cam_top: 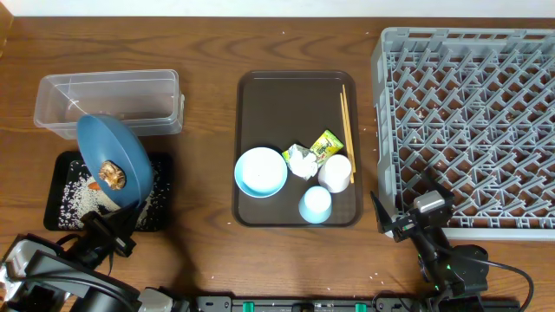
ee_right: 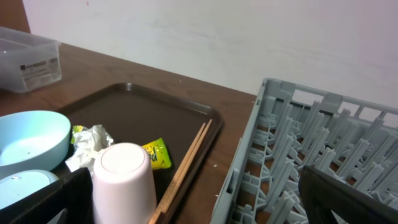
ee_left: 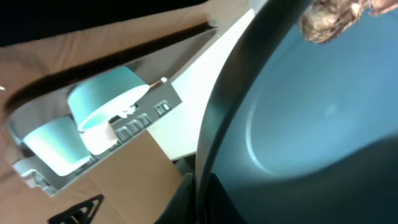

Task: Sort waste into correct bins and load items into the dishwasher rack

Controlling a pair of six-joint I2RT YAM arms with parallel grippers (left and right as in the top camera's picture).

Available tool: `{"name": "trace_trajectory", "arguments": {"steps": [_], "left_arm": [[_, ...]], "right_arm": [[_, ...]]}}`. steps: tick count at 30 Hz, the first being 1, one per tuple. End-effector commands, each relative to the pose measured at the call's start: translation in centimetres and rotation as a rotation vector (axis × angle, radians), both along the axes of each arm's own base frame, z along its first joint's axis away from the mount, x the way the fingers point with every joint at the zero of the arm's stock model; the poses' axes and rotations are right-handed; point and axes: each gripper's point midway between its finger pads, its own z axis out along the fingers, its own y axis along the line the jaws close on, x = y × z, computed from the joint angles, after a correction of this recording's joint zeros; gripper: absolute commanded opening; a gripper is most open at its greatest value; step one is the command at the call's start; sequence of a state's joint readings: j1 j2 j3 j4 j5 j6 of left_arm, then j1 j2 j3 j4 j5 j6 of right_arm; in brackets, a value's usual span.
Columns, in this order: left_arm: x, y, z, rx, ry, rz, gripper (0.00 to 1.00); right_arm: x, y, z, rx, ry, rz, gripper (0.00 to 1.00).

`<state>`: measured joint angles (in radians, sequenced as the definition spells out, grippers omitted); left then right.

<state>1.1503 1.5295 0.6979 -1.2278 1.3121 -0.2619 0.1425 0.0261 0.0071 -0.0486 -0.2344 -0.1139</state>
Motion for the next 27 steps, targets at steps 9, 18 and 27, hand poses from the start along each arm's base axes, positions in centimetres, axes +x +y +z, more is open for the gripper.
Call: {"name": "trace_trajectory", "arguments": {"steps": [9,18,27], "left_arm": [[1.1,1.2,2.2,-0.113,-0.072,0.103,0.06],[2.5,4.0,2.0,-0.085,-0.142,0.155,0.06],[3.4,5.0,2.6,-0.039,-0.218,0.144,0.06]], "right_arm": [[0.0,-0.1,-0.2,-0.007,0.004,-0.002,0.99],[0.0,-0.1,-0.2,-0.007,0.004,-0.002,0.99],[0.0,-0.1,-0.2,-0.007,0.004,-0.002,0.99]]}}
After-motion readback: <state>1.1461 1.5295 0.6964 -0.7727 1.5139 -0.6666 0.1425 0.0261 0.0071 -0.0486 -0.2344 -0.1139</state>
